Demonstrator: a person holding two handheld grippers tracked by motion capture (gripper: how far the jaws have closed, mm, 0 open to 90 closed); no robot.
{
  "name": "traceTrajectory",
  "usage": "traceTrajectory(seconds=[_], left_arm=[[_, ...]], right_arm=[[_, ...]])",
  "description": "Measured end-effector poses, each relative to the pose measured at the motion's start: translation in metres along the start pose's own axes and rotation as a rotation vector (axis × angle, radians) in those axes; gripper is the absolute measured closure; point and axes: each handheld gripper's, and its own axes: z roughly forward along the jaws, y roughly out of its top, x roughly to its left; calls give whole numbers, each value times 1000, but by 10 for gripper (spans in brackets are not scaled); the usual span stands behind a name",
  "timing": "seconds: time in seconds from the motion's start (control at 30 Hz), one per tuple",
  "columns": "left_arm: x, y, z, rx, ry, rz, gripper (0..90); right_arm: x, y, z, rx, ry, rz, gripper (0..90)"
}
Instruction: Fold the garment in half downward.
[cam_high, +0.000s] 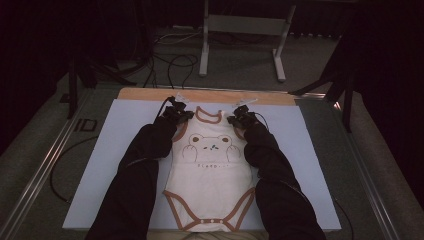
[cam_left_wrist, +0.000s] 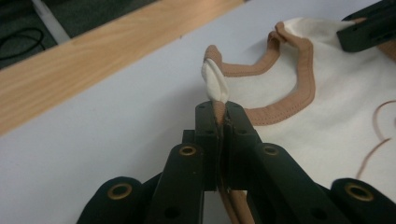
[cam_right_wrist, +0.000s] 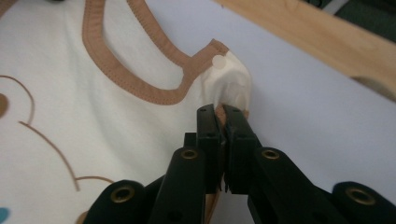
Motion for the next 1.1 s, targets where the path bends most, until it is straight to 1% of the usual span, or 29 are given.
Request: traceTrajectory(seconds=[0.1, 0.27, 0.33, 0.63, 0.73, 0.83, 0.9, 0.93, 1.1], left_arm=[[-1, 2, -6, -11, -2, -3, 874], [-4, 5, -15, -25, -9, 1, 875], [-5, 6, -17, -27, -12, 4, 875], [-5, 5, -32, -43, -14, 6, 875], [-6, 6, -37, -43, -14, 19, 875], [-9, 8, -43, -55, -22, 21, 875], [-10, 8, -45, -57, -25, 27, 876], [-13, 8, -49, -64, -29, 34, 876], [-16, 9, -57, -70, -43, 44, 875]], right_arm=[[1, 1, -6, -20, 2, 9, 868], [1, 1, -12, -27, 2, 15, 868], [3, 1, -14, -32, -1, 5, 868], [8, 6, -23, -49, 3, -6, 868], [10, 7, -26, -58, 9, -10, 868], [13, 8, -30, -63, 9, -16, 868], [13, 8, -32, -65, 9, -18, 868], [14, 8, -33, -67, 9, -18, 868], [17, 6, -43, -88, 17, -23, 868]])
